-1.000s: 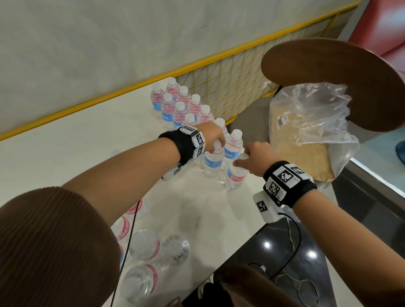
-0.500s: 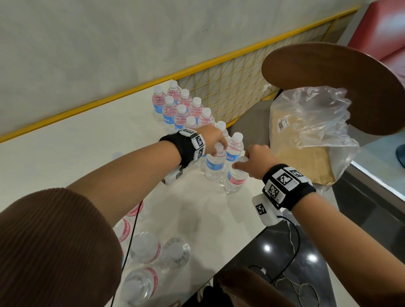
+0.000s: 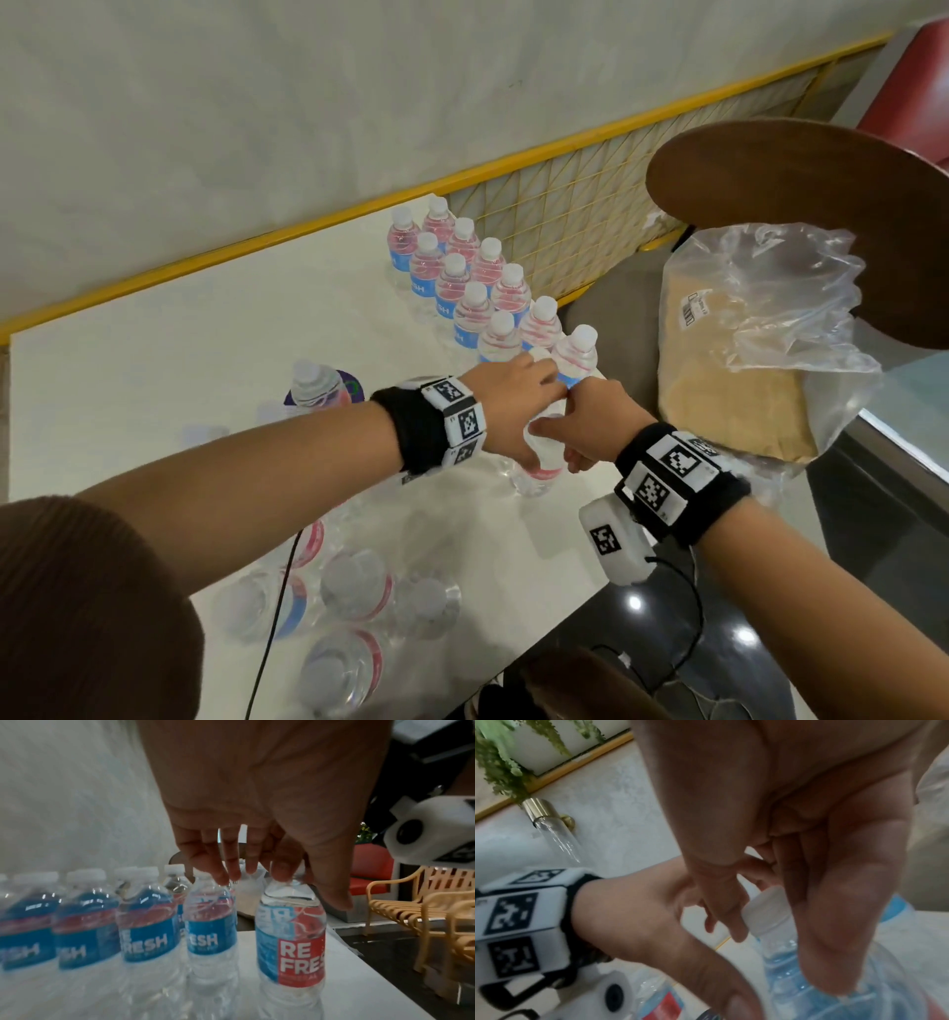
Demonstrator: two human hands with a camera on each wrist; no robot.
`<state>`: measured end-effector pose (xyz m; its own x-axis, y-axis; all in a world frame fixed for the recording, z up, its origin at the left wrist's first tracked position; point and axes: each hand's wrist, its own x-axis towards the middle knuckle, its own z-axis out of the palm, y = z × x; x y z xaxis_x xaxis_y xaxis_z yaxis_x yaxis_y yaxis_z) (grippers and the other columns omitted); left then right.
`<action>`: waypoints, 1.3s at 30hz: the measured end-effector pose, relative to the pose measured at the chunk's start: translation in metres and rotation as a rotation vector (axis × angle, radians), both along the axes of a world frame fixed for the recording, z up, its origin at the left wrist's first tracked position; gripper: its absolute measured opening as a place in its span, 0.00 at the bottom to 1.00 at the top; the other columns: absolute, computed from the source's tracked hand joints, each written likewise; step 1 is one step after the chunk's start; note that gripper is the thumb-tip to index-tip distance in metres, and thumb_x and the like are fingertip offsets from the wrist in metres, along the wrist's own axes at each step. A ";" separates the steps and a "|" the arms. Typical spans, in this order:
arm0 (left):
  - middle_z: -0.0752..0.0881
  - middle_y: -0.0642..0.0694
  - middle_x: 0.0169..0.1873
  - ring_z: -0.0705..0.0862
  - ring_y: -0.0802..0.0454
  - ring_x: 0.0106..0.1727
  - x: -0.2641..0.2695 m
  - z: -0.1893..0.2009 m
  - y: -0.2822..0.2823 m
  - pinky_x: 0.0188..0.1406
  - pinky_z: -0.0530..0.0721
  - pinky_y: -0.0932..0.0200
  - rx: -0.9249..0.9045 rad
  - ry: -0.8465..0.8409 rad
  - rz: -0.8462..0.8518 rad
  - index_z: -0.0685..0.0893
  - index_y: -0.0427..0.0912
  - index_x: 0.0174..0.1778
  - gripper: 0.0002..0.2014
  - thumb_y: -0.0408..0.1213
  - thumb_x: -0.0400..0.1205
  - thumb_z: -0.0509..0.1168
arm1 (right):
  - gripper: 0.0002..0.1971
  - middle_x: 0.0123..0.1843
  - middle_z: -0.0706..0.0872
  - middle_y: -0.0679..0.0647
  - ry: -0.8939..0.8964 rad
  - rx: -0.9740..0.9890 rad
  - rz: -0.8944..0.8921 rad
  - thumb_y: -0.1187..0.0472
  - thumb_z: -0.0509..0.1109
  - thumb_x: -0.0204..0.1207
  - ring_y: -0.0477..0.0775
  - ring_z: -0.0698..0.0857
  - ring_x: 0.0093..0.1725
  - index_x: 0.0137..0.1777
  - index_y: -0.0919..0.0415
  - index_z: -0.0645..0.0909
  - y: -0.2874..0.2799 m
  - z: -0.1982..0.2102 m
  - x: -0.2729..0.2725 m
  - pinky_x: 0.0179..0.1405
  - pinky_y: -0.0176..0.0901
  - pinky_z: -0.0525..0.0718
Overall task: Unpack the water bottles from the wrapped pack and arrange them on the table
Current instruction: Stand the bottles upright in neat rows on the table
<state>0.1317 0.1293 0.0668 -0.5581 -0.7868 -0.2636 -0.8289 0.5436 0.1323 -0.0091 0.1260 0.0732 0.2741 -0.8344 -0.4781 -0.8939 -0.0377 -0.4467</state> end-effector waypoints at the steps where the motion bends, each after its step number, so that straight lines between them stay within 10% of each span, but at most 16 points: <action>1: 0.76 0.47 0.60 0.78 0.48 0.60 0.001 -0.002 0.002 0.45 0.77 0.55 0.065 0.027 0.044 0.73 0.49 0.69 0.36 0.59 0.68 0.75 | 0.14 0.33 0.89 0.61 -0.056 0.017 -0.016 0.53 0.71 0.74 0.53 0.88 0.29 0.34 0.63 0.80 0.003 -0.001 0.005 0.39 0.45 0.90; 8: 0.84 0.40 0.55 0.82 0.44 0.56 0.033 -0.006 0.012 0.45 0.71 0.61 0.283 0.154 0.212 0.77 0.44 0.69 0.22 0.45 0.80 0.68 | 0.20 0.28 0.88 0.53 0.021 -0.096 0.290 0.46 0.65 0.78 0.44 0.81 0.23 0.31 0.60 0.79 0.037 0.018 0.019 0.32 0.35 0.79; 17: 0.83 0.38 0.55 0.81 0.41 0.57 0.086 0.012 0.001 0.47 0.73 0.58 0.226 0.105 0.438 0.79 0.39 0.62 0.19 0.47 0.80 0.67 | 0.27 0.55 0.82 0.58 0.010 -0.032 1.062 0.42 0.70 0.74 0.63 0.82 0.53 0.72 0.44 0.70 0.108 -0.011 0.064 0.44 0.47 0.76; 26: 0.83 0.40 0.60 0.81 0.39 0.60 0.158 0.058 -0.061 0.55 0.76 0.52 0.014 0.000 0.563 0.79 0.42 0.64 0.21 0.48 0.78 0.69 | 0.19 0.57 0.84 0.59 0.028 -0.071 0.866 0.55 0.68 0.74 0.62 0.81 0.58 0.65 0.52 0.78 0.061 -0.004 0.083 0.52 0.49 0.80; 39: 0.85 0.37 0.60 0.82 0.37 0.60 0.217 0.012 -0.137 0.52 0.77 0.55 0.119 -0.155 0.640 0.82 0.37 0.64 0.20 0.38 0.77 0.72 | 0.20 0.66 0.80 0.62 0.240 -0.267 0.631 0.64 0.67 0.78 0.62 0.79 0.66 0.70 0.59 0.76 -0.091 0.006 0.176 0.58 0.46 0.78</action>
